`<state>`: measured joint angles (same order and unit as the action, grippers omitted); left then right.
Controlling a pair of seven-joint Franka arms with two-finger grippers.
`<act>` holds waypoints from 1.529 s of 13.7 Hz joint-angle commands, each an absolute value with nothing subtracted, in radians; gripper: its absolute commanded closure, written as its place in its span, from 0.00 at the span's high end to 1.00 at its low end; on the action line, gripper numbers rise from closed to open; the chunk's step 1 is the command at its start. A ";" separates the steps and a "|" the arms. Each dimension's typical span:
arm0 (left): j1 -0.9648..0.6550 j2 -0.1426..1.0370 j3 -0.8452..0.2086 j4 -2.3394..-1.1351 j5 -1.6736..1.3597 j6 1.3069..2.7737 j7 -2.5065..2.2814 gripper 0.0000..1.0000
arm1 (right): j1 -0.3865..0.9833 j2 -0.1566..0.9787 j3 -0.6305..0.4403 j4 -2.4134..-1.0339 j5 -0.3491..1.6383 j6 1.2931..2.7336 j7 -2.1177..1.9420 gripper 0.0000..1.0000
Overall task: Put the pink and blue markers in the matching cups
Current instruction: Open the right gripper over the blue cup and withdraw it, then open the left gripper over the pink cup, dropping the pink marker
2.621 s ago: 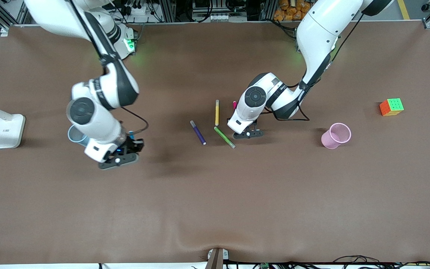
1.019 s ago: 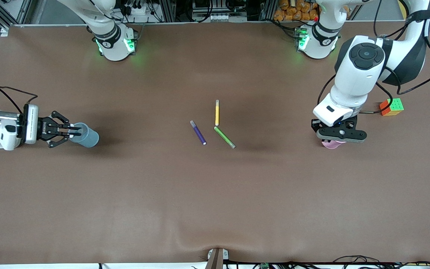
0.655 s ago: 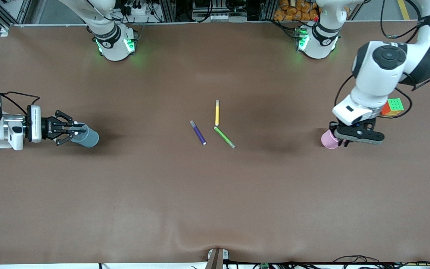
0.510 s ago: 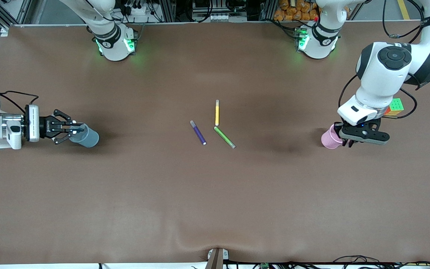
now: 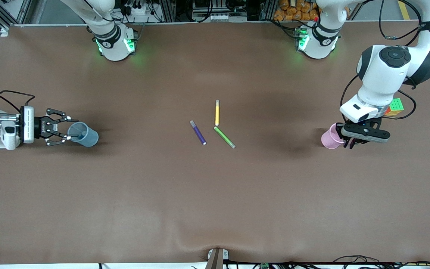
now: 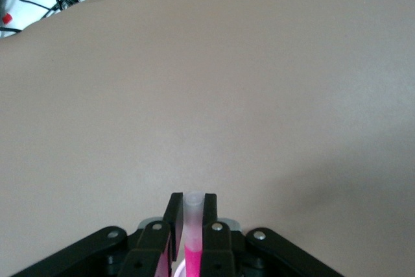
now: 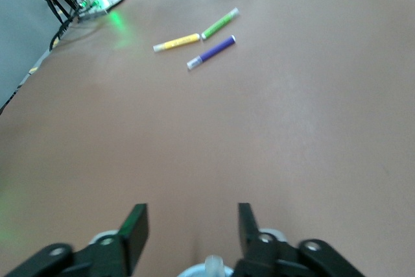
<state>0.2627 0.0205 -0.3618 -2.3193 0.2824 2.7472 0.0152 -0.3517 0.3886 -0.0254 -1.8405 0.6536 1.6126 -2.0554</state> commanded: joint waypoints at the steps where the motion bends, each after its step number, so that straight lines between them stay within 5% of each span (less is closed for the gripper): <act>1: 0.287 0.009 -0.370 -2.398 0.288 2.865 0.023 0.00 | -0.321 0.310 -0.014 -1.778 0.569 1.601 -1.861 1.00; 12: 0.314 0.072 -0.371 -2.479 0.296 3.014 0.005 0.02 | -0.097 0.109 -0.012 -1.589 0.158 1.605 -0.908 1.00; 13: 0.319 0.072 -0.370 -2.476 0.295 3.014 0.008 0.73 | -0.072 0.088 -0.012 -1.585 0.109 1.603 -0.815 1.00; 14: 0.340 0.065 -0.371 -2.473 0.296 3.013 0.020 1.00 | -0.063 0.063 -0.011 -1.582 0.086 1.605 -0.736 1.00; 18: 0.345 0.058 -0.376 -2.412 0.298 2.932 0.018 1.00 | -0.019 -0.018 -0.061 -1.589 0.020 1.592 -0.437 1.00; 21: 0.342 0.058 -0.426 -2.266 0.285 2.681 0.017 1.00 | 0.003 -0.047 -0.063 -1.589 0.017 1.543 -0.165 1.00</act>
